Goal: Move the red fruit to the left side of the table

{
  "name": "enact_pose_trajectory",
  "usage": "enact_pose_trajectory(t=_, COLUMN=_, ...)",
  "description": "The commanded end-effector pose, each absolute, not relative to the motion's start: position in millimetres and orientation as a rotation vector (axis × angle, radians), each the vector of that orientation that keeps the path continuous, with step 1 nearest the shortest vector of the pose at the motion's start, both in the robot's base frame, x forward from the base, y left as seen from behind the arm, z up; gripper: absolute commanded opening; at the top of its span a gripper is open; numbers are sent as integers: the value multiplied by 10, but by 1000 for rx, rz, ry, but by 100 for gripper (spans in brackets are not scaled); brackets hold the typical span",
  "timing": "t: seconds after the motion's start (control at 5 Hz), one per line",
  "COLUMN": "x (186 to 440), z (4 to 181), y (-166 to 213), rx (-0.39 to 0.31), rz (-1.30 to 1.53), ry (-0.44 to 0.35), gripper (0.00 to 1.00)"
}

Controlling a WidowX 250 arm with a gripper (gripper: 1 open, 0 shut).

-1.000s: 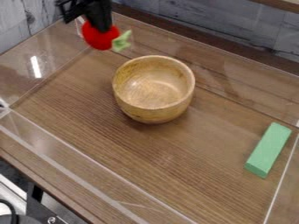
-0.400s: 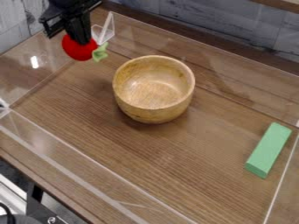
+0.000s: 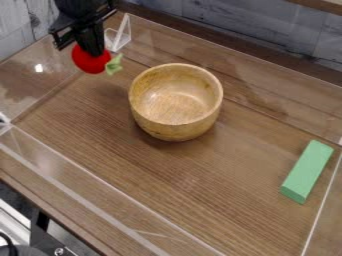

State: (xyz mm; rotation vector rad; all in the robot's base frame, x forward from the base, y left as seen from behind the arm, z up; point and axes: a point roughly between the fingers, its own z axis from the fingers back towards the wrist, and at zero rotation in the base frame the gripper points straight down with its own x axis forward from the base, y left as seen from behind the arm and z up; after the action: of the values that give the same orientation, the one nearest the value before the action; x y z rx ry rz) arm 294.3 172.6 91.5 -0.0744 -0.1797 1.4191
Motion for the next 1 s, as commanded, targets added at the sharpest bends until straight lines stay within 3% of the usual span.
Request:
enact_pose_trajectory(t=0.0, x=3037, z=1017, y=1844, rx=-68, rz=1421, ry=-253, gripper=0)
enact_pose_trajectory(t=0.8, x=3003, z=687, y=2000, rx=8, rz=1418, ry=-264, gripper=0)
